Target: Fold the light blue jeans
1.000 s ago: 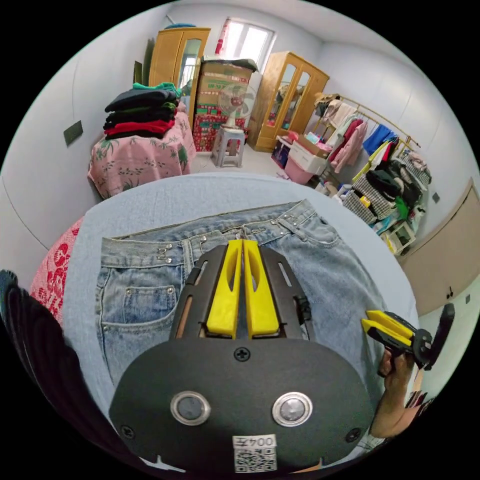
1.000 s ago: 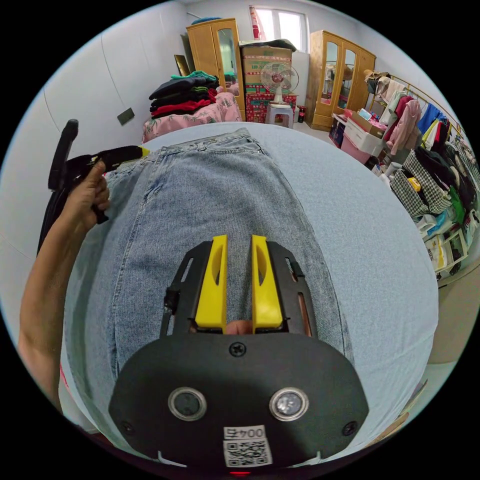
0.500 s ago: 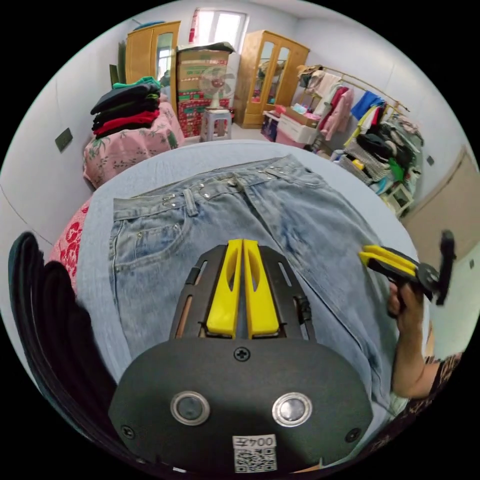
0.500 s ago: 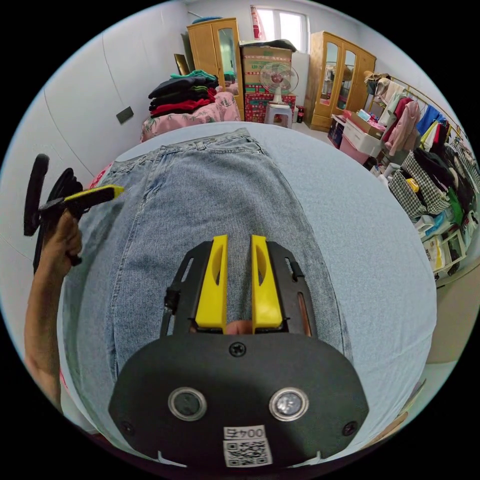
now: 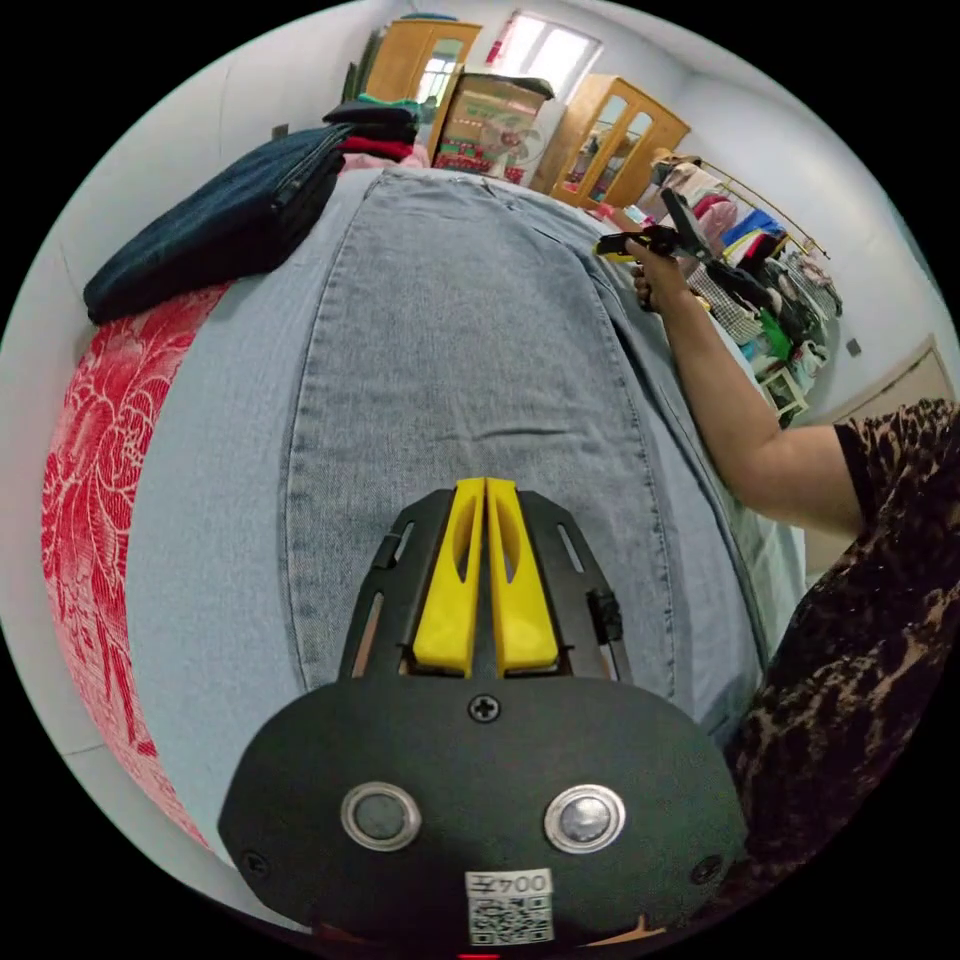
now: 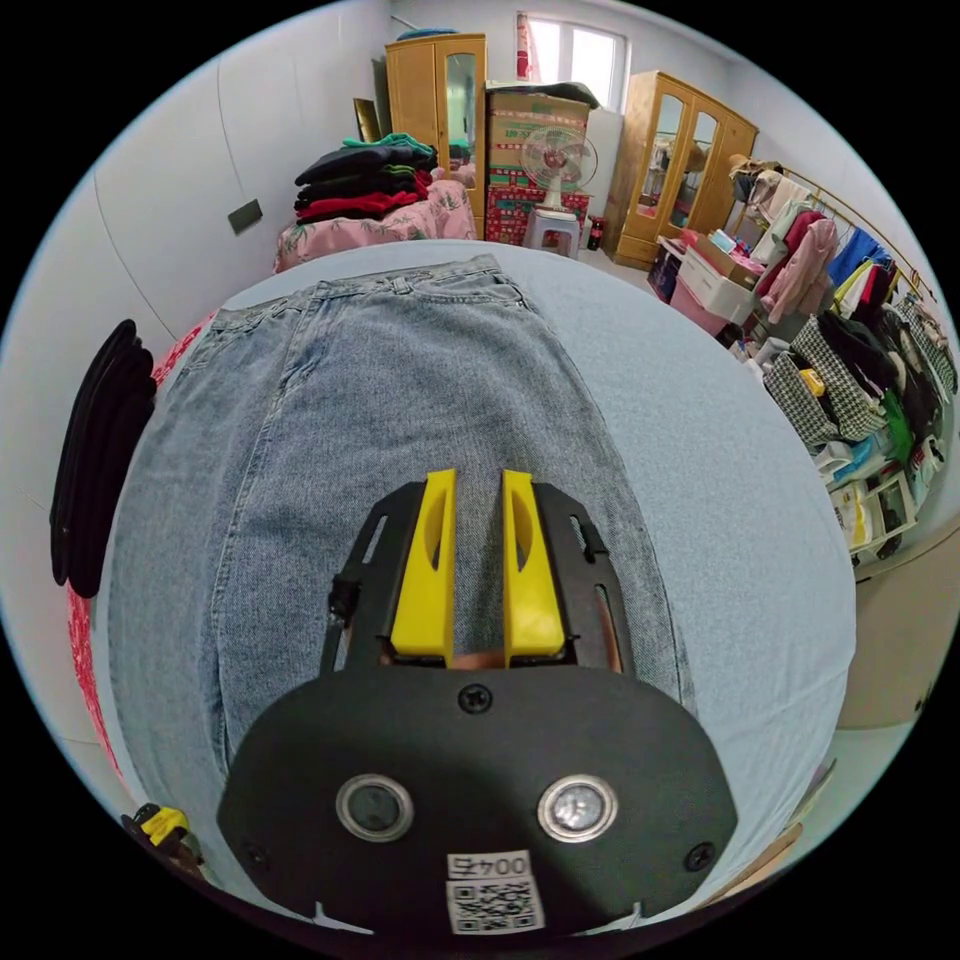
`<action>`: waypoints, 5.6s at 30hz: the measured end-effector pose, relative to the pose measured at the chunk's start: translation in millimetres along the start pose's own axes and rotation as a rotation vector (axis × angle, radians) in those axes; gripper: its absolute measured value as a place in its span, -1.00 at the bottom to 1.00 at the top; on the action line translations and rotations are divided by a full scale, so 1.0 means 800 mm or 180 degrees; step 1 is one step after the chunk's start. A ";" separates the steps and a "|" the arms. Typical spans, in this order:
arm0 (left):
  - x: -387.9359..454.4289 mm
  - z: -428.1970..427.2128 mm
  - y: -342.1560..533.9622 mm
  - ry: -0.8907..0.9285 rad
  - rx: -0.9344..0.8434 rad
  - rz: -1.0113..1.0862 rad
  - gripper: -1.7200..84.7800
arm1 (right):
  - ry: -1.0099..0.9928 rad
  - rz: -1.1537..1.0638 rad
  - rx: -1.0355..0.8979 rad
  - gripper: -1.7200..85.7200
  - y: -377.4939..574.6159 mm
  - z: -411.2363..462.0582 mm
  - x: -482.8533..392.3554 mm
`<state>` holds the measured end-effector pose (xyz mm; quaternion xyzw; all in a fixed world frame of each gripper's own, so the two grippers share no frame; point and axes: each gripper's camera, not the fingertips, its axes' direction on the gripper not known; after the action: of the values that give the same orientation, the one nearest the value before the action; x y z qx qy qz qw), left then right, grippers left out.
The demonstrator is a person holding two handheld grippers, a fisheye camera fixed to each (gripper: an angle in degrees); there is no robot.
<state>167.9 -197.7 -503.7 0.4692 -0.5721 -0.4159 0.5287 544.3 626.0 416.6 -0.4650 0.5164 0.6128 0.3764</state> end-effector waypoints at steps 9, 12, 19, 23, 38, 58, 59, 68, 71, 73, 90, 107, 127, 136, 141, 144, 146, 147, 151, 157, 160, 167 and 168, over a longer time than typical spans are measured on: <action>0.032 0.013 0.066 -0.0591 0.0105 0.0330 -0.96 | -0.0459 0.0248 0.0802 -0.66 0.086 0.016 0.060; 0.029 0.017 0.084 -0.0564 0.0102 0.0316 -0.96 | -0.0377 0.0535 0.1441 -0.72 0.136 -0.003 0.092; 0.025 0.027 0.126 -0.0535 0.0097 0.0301 -0.95 | -0.0927 0.0603 0.1581 -0.75 0.273 -0.051 0.200; 0.018 0.032 0.145 -0.0452 0.0092 0.0263 -0.95 | -0.0834 0.0511 0.0624 -0.82 0.399 -0.055 0.273; 0.009 0.058 0.211 -0.0407 0.0081 0.0237 -0.96 | -0.1134 0.0399 -0.1138 -0.77 0.681 0.003 0.344; -0.004 0.098 0.248 -0.0392 -0.0370 -0.0042 -0.95 | -0.1618 0.0400 -0.1187 -0.71 0.815 0.064 0.402; -0.003 0.099 0.247 -0.0362 -0.0441 -0.0043 -0.95 | -0.1769 0.0463 -0.1199 -0.69 0.830 0.070 0.407; 0.002 0.034 0.364 -0.0254 -0.0563 -0.0530 -0.94 | -0.1998 0.0379 -0.1386 -0.92 0.865 0.131 0.377; -0.001 0.015 0.421 -0.0139 -0.0634 -0.0755 -0.94 | -0.1691 0.0231 -0.1344 -0.92 0.856 0.107 0.361; 0.018 0.009 0.454 -0.0066 -0.0757 -0.0636 -0.93 | -0.1529 0.0105 -0.1291 -0.89 0.844 0.088 0.342; 0.145 0.084 0.590 -0.0106 -0.0990 0.1051 -0.70 | -0.0189 -0.1630 -0.2745 -0.87 0.696 0.181 -0.009; 0.118 0.104 0.629 0.0254 -0.0735 0.1042 -0.86 | 0.0076 -0.1717 -0.3271 -0.87 0.631 0.203 -0.114; -0.072 0.032 0.769 0.0511 0.0186 -0.0929 -0.78 | -0.0144 -0.1597 -0.3232 -0.87 0.591 0.177 -0.142; -0.143 0.075 0.814 0.0679 0.0096 -0.1713 -0.89 | -0.0039 -0.1707 -0.3201 -0.87 0.585 0.157 -0.145; -0.137 0.082 0.832 0.0412 -0.0162 -0.1755 -0.95 | 0.0129 -0.1899 -0.3233 -0.87 0.583 0.145 -0.148; -0.134 0.083 0.847 0.0365 -0.0201 -0.1804 -0.95 | 0.0091 -0.1914 -0.3195 -0.87 0.582 0.136 -0.140; -0.131 0.078 0.853 0.0405 -0.0134 -0.1836 -0.96 | 0.0048 -0.1897 -0.3126 -0.87 0.582 0.129 -0.132; -0.127 0.075 0.855 0.0426 -0.0120 -0.1839 -0.96 | 0.0009 -0.1880 -0.3090 -0.86 0.582 0.124 -0.126; -0.103 0.066 0.854 0.0398 -0.0110 -0.1715 -0.96 | -0.0071 -0.1849 -0.2985 -0.87 0.581 0.109 -0.109; -0.039 0.062 0.849 0.0416 -0.0033 -0.1794 -0.96 | -0.0218 -0.1967 -0.2797 -0.88 0.582 0.084 -0.078; 0.013 0.069 0.838 0.0358 -0.0015 -0.1837 -0.96 | -0.0479 -0.1977 -0.2672 -0.89 0.581 0.071 -0.052; 0.170 0.099 0.783 0.0379 -0.0019 -0.1924 -0.96 | -0.1662 -0.1926 -0.2422 -0.93 0.569 0.055 0.036; 0.201 0.102 0.768 0.0364 -0.0014 -0.1903 -0.96 | -0.1982 -0.1831 -0.2504 -0.92 0.564 0.060 0.053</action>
<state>27.1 -225.1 120.4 0.6384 -0.3770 -0.5272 0.4152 98.9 589.5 505.2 -0.4893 -0.0325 0.7396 0.4609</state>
